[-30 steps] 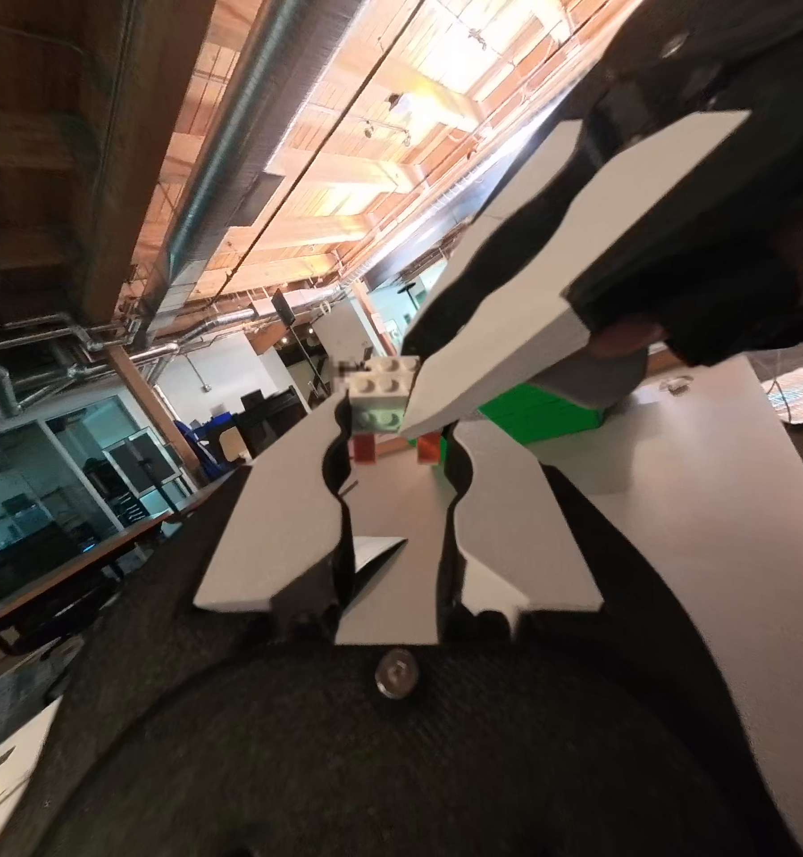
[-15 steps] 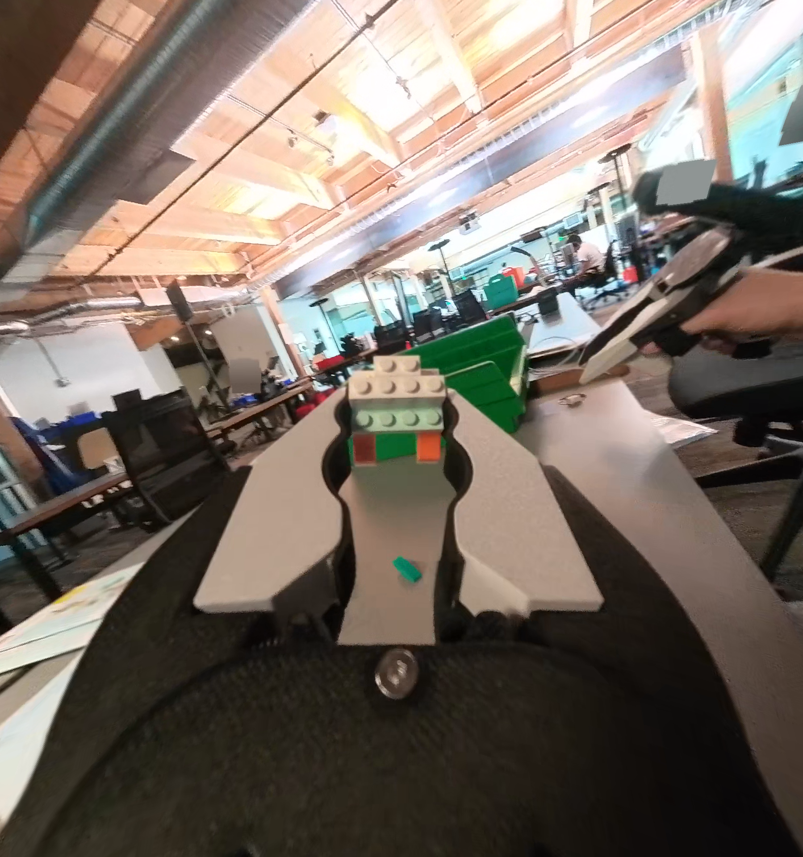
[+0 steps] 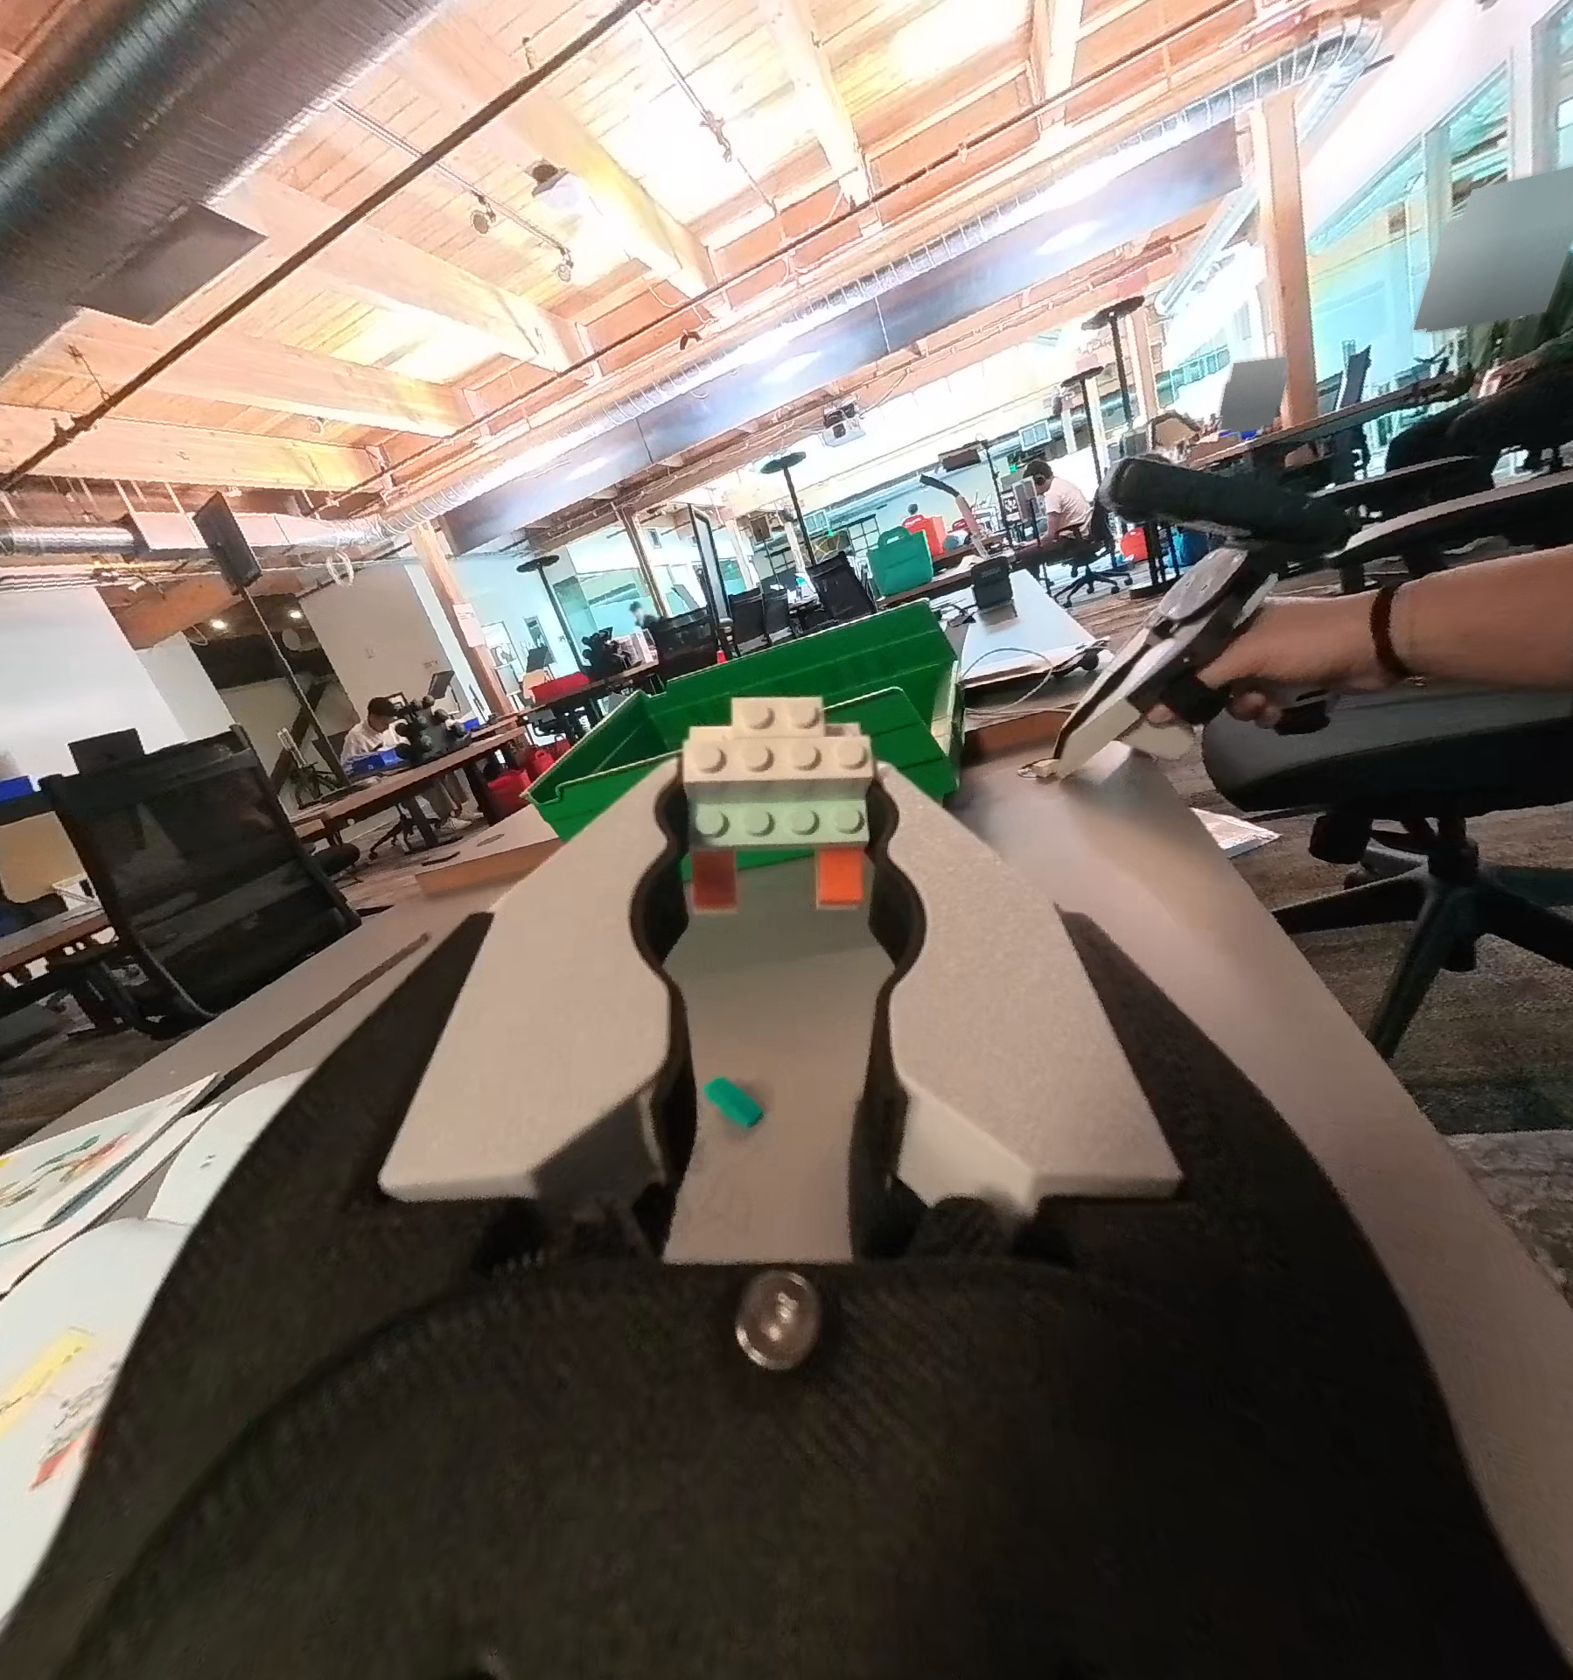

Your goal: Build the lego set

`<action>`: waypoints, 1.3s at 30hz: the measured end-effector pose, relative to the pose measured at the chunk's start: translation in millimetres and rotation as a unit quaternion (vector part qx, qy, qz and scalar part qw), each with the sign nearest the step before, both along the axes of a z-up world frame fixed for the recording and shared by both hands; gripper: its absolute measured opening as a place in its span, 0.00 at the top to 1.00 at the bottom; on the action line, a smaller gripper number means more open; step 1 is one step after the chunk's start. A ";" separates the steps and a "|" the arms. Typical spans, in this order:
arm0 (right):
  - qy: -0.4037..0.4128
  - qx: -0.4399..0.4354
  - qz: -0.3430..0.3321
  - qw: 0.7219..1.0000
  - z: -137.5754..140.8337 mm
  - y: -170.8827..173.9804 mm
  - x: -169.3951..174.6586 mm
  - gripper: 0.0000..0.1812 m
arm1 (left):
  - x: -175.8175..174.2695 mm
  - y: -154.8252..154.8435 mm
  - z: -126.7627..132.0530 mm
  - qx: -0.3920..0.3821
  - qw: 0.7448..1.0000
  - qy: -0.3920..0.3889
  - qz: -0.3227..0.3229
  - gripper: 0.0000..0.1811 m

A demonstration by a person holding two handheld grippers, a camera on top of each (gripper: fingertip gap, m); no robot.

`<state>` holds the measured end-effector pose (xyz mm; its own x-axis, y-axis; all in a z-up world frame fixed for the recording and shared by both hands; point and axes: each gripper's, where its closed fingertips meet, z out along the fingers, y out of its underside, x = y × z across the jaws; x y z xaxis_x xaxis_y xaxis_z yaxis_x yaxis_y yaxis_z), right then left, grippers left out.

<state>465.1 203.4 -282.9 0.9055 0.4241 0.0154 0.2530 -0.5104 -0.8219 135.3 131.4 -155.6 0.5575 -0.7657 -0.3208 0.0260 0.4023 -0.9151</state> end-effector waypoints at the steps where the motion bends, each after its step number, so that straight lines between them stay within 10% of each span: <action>1: -0.002 -0.001 0.004 1.000 -0.2 0.2 -0.7 0.90 | 0.6 -0.2 -0.2 -0.001 1.000 -0.001 -0.002 0.80; 9: -0.020 0.025 0.059 0.998 10.7 -4.7 -43.6 1.00 | 0.9 -1.6 -0.2 -0.002 1.000 -0.002 -0.015 0.80; 21: 0.155 -0.083 0.287 0.942 40.9 -45.5 -265.9 1.00 | -18.3 10.4 -2.1 0.042 0.998 0.030 -0.027 0.80; 32: 0.025 -0.111 0.367 0.923 3.7 -56.4 -301.1 1.00 | -37.7 27.7 -1.6 0.029 0.999 0.022 -0.013 0.80; 39: 0.207 -0.297 0.256 0.896 14.8 -53.7 -302.3 1.00 | -30.9 21.2 -4.1 0.041 0.998 0.036 -0.023 0.80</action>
